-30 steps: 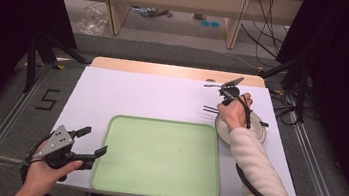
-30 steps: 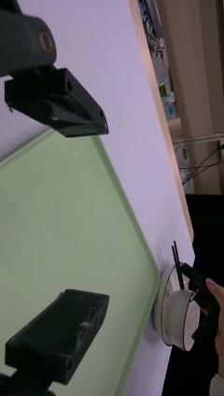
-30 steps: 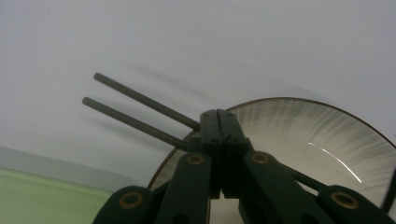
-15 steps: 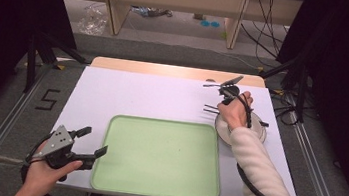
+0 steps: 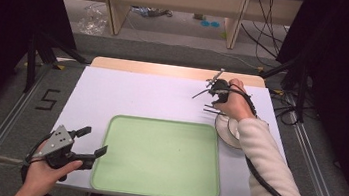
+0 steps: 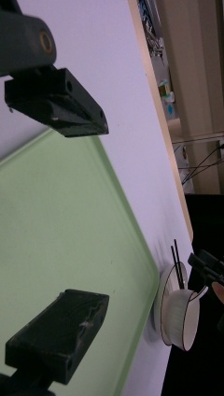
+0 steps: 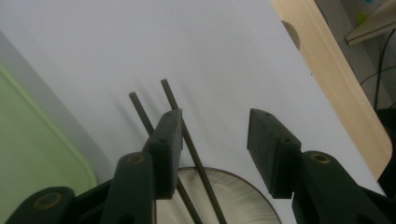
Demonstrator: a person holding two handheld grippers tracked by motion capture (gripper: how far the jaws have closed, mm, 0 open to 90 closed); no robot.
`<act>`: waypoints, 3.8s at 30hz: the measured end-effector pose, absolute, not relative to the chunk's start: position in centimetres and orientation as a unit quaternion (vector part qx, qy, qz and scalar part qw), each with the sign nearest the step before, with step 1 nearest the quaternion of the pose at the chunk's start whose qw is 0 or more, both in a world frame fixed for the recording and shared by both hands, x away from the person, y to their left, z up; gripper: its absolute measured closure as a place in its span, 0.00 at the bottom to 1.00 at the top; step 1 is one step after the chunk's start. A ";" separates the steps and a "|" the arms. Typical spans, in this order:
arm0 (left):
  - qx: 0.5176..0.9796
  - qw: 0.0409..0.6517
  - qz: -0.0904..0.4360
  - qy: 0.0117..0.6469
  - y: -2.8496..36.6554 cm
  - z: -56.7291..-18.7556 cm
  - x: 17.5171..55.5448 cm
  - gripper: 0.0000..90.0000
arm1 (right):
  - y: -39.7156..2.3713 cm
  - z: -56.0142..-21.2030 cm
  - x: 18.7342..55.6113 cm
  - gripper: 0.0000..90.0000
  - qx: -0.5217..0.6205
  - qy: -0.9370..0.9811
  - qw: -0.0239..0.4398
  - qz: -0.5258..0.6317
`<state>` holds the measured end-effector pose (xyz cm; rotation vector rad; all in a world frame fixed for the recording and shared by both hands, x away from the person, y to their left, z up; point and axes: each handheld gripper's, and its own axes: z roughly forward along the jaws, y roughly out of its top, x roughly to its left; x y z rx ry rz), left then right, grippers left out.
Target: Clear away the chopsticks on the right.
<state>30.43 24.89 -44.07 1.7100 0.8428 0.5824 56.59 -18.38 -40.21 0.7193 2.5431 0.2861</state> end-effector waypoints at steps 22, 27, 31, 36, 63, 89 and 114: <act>0.720 0.543 0.245 0.355 25.0 -44.1 30.4 0.17 | -17.2 -42.2 57.4 0.64 0.186 0.956 0.223 0.037; 0.721 0.543 0.245 0.355 24.9 -44.1 30.4 0.17 | -17.0 -42.5 57.6 0.66 0.179 0.957 0.224 0.033; 0.720 0.543 0.245 0.355 25.0 -44.1 30.4 0.17 | -16.9 -42.6 57.9 0.67 0.177 0.958 0.226 0.030; 0.722 0.542 0.246 0.354 25.0 -44.1 30.4 0.17 | -16.6 -42.6 58.0 0.68 0.175 0.959 0.222 0.028; 0.722 0.541 0.246 0.354 25.0 -44.1 30.4 0.17 | -16.8 -43.5 58.2 0.86 0.175 0.961 0.210 0.034; 0.722 0.541 0.246 0.355 25.0 -44.1 30.4 0.17 | -16.7 -42.4 57.7 0.98 0.129 0.963 0.232 0.040; 0.722 0.540 0.246 0.356 25.0 -44.0 30.4 0.17 | -16.5 -36.7 55.6 0.98 0.124 0.927 0.320 0.152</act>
